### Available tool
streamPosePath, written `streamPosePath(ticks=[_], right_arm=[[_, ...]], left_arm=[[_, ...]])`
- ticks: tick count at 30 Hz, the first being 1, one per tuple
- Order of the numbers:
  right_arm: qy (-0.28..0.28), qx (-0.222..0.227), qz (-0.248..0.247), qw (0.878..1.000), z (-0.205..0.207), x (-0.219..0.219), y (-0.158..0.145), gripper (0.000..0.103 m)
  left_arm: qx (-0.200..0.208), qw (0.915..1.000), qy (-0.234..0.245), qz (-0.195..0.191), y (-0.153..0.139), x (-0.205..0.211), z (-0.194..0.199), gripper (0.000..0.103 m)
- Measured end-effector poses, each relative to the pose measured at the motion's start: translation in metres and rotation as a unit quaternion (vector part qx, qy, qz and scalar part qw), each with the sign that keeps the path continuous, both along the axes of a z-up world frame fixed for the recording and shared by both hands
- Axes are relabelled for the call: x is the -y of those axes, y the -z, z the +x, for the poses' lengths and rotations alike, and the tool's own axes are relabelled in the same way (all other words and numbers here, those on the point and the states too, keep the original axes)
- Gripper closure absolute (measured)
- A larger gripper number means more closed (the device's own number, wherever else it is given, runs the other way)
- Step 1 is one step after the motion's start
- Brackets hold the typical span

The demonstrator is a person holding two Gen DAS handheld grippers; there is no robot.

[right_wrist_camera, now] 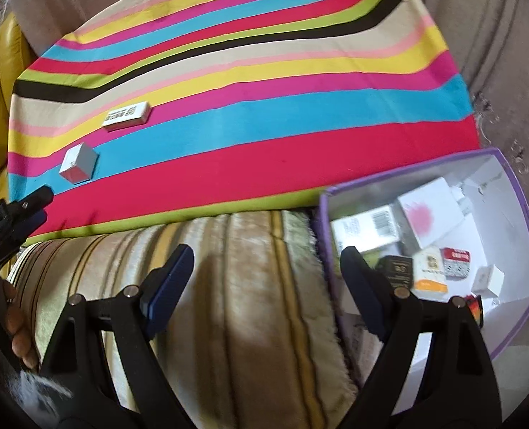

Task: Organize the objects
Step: 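Move both open tools back to the last items on the table, then grasp the last white cube with the left tool while the right tool grasps the DING ZHI DENTAL box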

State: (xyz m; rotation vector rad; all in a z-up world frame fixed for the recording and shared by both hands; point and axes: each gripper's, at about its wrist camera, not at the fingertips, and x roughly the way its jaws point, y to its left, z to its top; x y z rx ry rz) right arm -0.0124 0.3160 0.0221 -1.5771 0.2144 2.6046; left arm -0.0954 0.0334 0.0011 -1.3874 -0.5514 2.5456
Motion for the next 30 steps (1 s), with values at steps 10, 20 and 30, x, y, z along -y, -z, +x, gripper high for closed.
streamPosePath(ticks=[10, 20, 30], right_arm=[[-0.039, 0.007, 0.004, 0.999, -0.029, 0.034, 0.006, 0.017], [-0.058, 0.003, 0.010, 0.998, -0.062, 0.056, 0.010, 0.017], [-0.090, -0.030, 0.018, 0.995, -0.117, 0.105, 0.011, 0.017]], left_arm=[[0.008, 0.9975, 0.031, -0.063, 0.011, -0.014, -0.050, 0.038], [0.022, 0.9937, 0.059, -0.093, 0.024, -0.022, -0.076, 0.053], [-0.013, 0.9982, -0.034, -0.048, 0.020, 0.024, -0.078, 0.054]])
